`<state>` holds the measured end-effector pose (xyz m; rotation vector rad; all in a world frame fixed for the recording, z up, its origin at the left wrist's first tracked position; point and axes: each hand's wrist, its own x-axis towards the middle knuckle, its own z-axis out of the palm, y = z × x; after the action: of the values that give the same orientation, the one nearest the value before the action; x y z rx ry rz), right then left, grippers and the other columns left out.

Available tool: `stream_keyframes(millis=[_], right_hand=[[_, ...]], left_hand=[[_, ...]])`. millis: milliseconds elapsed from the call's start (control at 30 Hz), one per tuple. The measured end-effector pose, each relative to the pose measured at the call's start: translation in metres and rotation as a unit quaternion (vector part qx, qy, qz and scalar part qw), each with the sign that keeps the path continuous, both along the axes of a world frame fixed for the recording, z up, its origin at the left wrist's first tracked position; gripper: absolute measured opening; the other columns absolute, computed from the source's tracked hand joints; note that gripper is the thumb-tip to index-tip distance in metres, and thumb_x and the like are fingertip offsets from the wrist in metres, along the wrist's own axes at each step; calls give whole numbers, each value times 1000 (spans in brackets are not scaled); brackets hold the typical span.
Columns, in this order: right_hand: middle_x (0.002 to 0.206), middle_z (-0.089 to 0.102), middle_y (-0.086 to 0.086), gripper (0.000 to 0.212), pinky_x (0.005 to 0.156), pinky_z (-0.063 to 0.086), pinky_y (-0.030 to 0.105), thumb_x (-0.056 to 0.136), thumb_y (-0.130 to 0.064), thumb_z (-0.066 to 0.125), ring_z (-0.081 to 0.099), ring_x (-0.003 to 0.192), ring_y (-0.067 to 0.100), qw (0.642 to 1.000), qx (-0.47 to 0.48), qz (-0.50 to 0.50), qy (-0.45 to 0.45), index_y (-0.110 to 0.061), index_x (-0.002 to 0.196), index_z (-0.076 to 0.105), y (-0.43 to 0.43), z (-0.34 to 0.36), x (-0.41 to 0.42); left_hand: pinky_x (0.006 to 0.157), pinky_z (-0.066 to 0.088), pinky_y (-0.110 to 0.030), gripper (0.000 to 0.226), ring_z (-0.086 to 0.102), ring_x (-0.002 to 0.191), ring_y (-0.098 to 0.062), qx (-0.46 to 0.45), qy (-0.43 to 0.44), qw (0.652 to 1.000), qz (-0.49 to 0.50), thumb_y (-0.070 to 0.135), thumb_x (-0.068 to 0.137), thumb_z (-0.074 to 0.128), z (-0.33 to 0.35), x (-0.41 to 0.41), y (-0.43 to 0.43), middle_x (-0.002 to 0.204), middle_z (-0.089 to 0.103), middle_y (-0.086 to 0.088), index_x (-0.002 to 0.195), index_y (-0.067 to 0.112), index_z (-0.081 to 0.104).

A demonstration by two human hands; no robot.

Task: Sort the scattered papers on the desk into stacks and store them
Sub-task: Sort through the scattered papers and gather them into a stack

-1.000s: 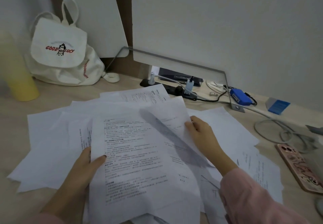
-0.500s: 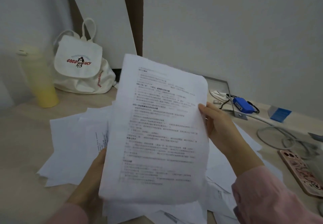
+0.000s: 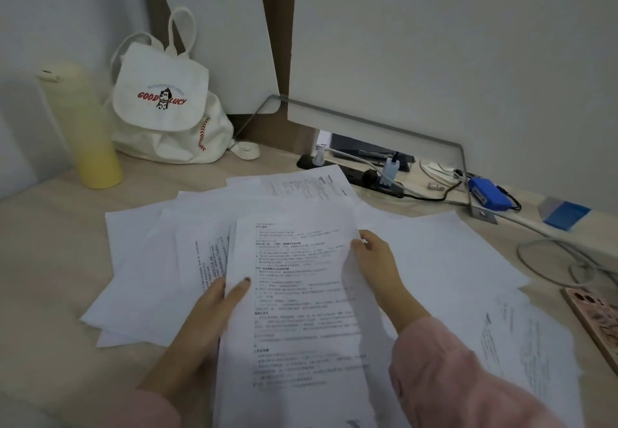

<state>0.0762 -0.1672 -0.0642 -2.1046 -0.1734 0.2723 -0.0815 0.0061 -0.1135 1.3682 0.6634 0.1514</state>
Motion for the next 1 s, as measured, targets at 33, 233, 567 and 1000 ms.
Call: stream_keyframes(millis=[33, 233, 567, 1000], right_hand=[[114, 62, 11, 28, 87, 45, 36, 96, -12, 38, 58, 102, 28, 1000, 0, 4, -2, -9, 117, 57, 0, -2, 1], [143, 36, 14, 56, 103, 34, 35, 90, -30, 53, 37, 129, 30, 962, -257, 34, -85, -11, 139, 35, -54, -15, 11], [116, 61, 10, 30, 80, 46, 28, 94, -7, 38, 59, 101, 25, 900, -403, 80, -146, -9, 120, 54, -104, -27, 8], [96, 73, -10, 29, 80, 53, 24, 95, -16, 46, 67, 91, 7, 962, 248, 83, -82, -37, 97, 65, -79, 98, -51]], left_hand=[[96, 48, -44, 31, 62, 106, -25, 48, 5, 999, -12, 22, 92, 54, -2, -1, -1, 118, 64, -7, 121, 11, 54], [94, 43, -34, 35, 55, 108, -23, 134, 9, 991, -10, 11, 94, 49, -4, 0, -6, 116, 57, -4, 129, 10, 47], [102, 43, -48, 35, 59, 111, -25, 140, 23, 990, -12, 16, 95, 49, 2, -6, -9, 123, 61, -4, 130, 16, 49], [88, 49, -39, 30, 61, 104, -24, 131, 25, 991, -8, 17, 95, 48, 7, -6, -11, 119, 62, -4, 125, 17, 52]])
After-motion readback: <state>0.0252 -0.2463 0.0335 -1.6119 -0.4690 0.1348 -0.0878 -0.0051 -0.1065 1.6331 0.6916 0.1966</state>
